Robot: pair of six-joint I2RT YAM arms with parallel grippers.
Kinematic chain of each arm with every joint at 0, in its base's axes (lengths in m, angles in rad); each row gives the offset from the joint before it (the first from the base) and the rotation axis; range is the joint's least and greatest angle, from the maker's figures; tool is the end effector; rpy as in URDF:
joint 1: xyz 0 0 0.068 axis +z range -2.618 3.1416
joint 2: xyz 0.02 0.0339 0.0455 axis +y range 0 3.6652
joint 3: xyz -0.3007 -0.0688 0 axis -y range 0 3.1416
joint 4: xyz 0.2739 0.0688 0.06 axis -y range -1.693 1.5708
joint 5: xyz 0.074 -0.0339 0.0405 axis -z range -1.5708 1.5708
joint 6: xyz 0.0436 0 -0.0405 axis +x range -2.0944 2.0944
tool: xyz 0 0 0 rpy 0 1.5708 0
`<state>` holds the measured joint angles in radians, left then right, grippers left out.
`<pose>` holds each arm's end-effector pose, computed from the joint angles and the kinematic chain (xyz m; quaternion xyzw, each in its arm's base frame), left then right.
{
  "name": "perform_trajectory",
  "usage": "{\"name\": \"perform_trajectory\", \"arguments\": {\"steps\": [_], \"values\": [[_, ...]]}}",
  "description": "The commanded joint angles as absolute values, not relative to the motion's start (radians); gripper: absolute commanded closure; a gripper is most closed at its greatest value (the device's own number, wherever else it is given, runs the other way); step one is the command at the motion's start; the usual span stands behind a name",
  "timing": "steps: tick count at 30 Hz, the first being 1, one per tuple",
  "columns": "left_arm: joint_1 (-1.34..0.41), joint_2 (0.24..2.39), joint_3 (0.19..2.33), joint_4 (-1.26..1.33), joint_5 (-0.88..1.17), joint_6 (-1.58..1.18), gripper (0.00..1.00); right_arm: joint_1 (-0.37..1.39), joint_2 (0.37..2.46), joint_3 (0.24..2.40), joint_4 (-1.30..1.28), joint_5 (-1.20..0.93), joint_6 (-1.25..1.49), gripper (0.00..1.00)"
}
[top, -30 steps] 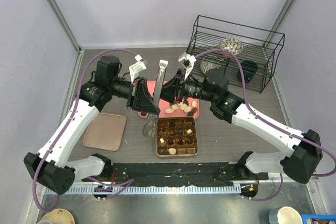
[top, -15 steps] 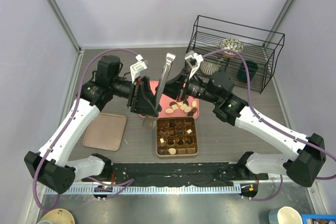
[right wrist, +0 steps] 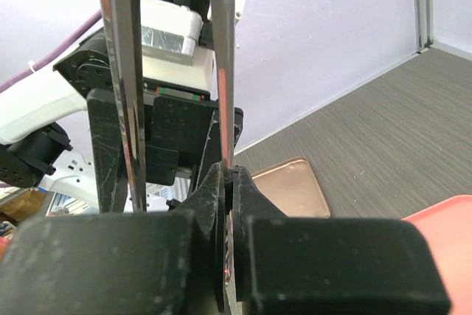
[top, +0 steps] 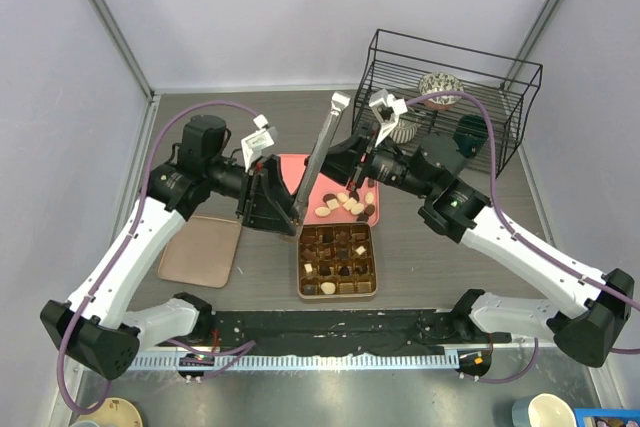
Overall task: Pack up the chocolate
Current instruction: Pick up the clamp from the plate.
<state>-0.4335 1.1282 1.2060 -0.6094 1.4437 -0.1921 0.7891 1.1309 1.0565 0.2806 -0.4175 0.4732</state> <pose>0.1889 -0.1351 0.4260 0.4042 0.6073 -0.6604 0.1781 0.1854 0.2119 0.4484 -0.2559 0.5839 0.5535 0.5359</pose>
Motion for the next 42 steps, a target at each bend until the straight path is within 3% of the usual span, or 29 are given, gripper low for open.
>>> {"name": "perform_trajectory", "arguments": {"steps": [1,6,8,12,17,18,19,21,22,25,28,32,42], "values": [[-0.436,1.101,1.215,-0.74,1.434,-0.051,0.46,0.782,1.08,1.123,0.276,-0.397,0.45,0.99],[-0.437,1.137,1.281,-0.968,1.35,0.178,0.49,0.782,1.068,1.129,0.25,-0.397,0.443,0.99],[-0.437,1.147,1.292,-1.011,1.358,0.222,0.56,0.782,1.068,1.12,0.259,-0.399,0.449,0.99],[-0.436,1.146,1.304,-1.002,1.368,0.229,0.94,0.782,1.078,1.106,0.271,-0.411,0.465,0.99],[-0.436,1.12,1.298,-0.936,1.367,0.169,1.0,0.782,1.077,1.083,0.255,-0.403,0.469,0.97],[-0.437,1.115,1.296,-0.931,1.371,0.163,1.0,0.782,1.072,1.081,0.235,-0.4,0.451,0.94],[-0.436,1.111,1.298,-0.934,1.376,0.161,1.0,0.782,1.066,1.075,0.216,-0.394,0.442,0.83],[-0.436,1.108,1.295,-0.934,1.379,0.157,1.0,0.782,1.042,1.066,0.154,-0.39,0.41,0.7],[-0.436,1.103,1.29,-0.936,1.378,0.158,1.0,0.779,1.029,1.055,0.117,-0.388,0.397,0.51],[-0.437,1.098,1.285,-0.934,1.377,0.155,1.0,0.769,0.976,1.049,0.039,-0.371,0.35,0.22],[-0.437,1.1,1.279,-0.928,1.378,0.152,1.0,0.753,0.933,1.054,-0.021,-0.391,0.321,0.08],[-0.436,1.101,1.279,-0.925,1.385,0.149,1.0,0.747,0.93,1.08,-0.063,-0.492,0.288,0.01],[-0.436,1.091,1.27,-1.015,1.325,0.262,1.0,0.723,1.112,1.262,-0.032,-0.702,0.328,0.0]]}}
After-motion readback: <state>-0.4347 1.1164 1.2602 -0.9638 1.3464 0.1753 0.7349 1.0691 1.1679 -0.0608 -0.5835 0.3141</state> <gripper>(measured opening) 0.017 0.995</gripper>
